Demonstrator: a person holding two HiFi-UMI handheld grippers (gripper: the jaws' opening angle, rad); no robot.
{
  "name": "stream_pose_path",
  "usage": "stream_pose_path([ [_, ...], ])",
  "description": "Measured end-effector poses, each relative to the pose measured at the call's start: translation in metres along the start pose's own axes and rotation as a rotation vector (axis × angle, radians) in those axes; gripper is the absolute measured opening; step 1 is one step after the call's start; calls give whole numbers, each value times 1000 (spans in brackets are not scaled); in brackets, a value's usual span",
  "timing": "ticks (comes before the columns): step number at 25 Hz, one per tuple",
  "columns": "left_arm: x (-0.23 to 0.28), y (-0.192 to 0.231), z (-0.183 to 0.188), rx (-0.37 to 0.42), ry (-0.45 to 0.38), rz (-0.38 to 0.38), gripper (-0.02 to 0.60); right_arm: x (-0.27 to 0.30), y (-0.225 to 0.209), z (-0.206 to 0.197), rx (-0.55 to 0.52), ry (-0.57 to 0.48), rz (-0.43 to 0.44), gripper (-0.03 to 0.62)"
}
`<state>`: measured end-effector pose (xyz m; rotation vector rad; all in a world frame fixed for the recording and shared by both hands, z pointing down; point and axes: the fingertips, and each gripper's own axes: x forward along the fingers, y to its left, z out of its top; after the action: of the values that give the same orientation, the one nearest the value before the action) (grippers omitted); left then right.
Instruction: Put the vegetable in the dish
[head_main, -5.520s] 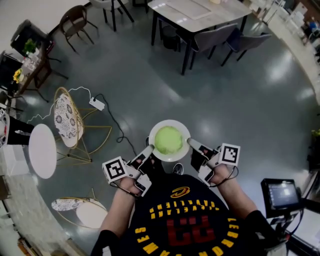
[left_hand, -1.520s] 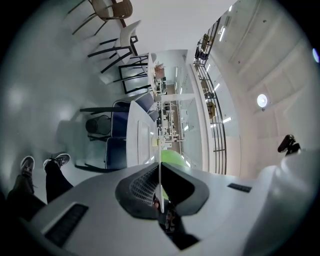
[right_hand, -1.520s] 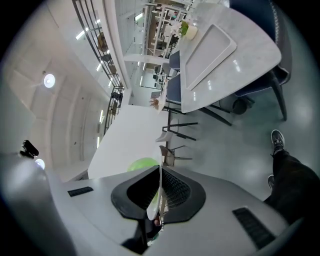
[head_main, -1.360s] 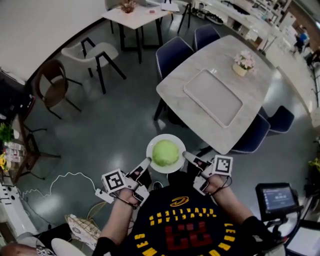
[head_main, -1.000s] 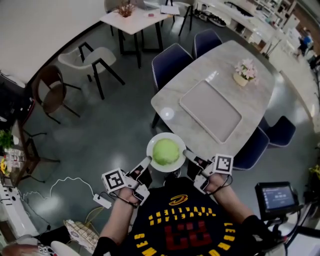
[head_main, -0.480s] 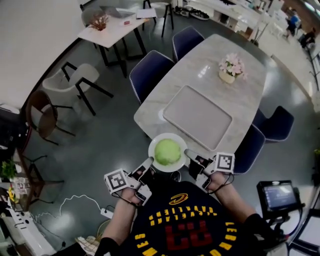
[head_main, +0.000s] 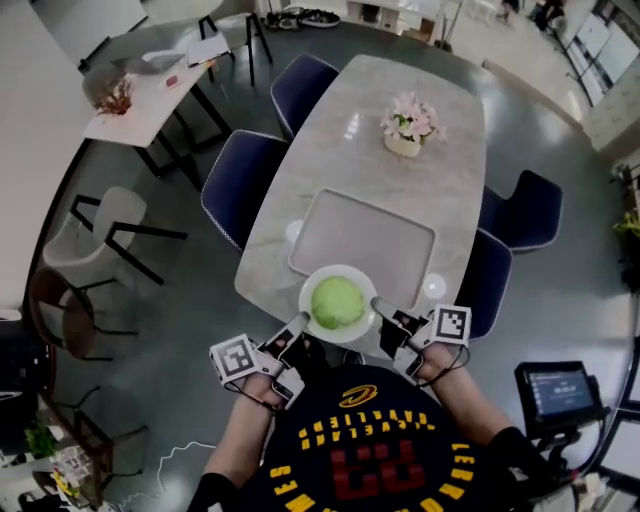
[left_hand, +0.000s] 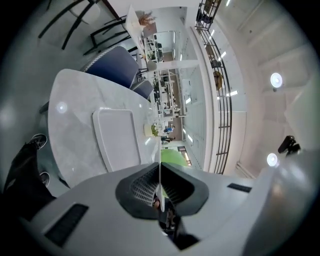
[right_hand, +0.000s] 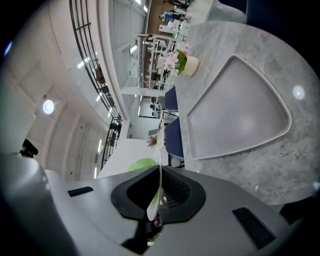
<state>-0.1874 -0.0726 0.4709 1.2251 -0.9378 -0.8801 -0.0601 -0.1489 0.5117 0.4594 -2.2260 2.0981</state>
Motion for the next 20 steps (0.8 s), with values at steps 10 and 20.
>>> stream_pose_path([
  [10,73,-7,61,167,302,65,11,19,7,53,42,-259,-16,17],
  [20,122,-1,77,185,554,61,11,15,-2,73,25,-467,-70,17],
])
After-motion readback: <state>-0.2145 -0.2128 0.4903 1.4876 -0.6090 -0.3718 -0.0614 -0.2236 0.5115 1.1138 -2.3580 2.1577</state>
